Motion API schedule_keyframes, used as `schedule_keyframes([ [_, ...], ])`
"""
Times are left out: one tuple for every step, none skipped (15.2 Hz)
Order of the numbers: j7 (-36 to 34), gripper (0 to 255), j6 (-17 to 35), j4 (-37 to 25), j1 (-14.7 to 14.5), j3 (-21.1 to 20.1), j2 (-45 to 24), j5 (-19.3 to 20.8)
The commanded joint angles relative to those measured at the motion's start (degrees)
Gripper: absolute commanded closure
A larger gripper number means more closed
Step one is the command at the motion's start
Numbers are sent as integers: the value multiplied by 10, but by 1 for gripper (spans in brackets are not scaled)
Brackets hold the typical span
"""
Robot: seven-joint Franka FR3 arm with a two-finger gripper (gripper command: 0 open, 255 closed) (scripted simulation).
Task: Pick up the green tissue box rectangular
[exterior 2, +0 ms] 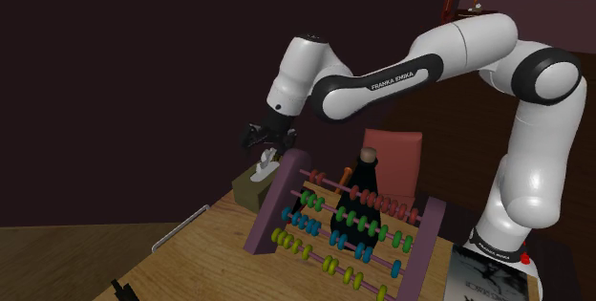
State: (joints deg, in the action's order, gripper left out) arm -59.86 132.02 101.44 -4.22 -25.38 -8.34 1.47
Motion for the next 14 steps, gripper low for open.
schedule_keyframes([
  [-6, 0, 14, 8, -2, 0, -5, 4],
  [-6, 0, 21, 14, -2, 0, -7, 5],
  [-7, 0, 29, 20, -3, 0, -8, 6],
  [-7, 0, 36, 25, -3, 1, -10, 7],
  [-8, 0, 47, 34, -3, 1, -13, 9],
  [-8, 0, 47, 34, -3, 1, -13, 9],
  [-8, 0, 47, 34, -3, 1, -13, 9],
  [-8, 255, 47, 34, -3, 1, -13, 9],
  [-8, 255, 47, 35, -3, 1, -13, 9],
  [-8, 255, 48, 35, -3, 1, -13, 9],
  [-8, 255, 47, 35, -3, 1, -13, 8],
  [-7, 255, 46, 34, -3, 1, -12, 8],
  [-7, 255, 47, 35, -2, 1, -11, 7],
  [-6, 255, 46, 35, -2, 1, -10, 7],
])
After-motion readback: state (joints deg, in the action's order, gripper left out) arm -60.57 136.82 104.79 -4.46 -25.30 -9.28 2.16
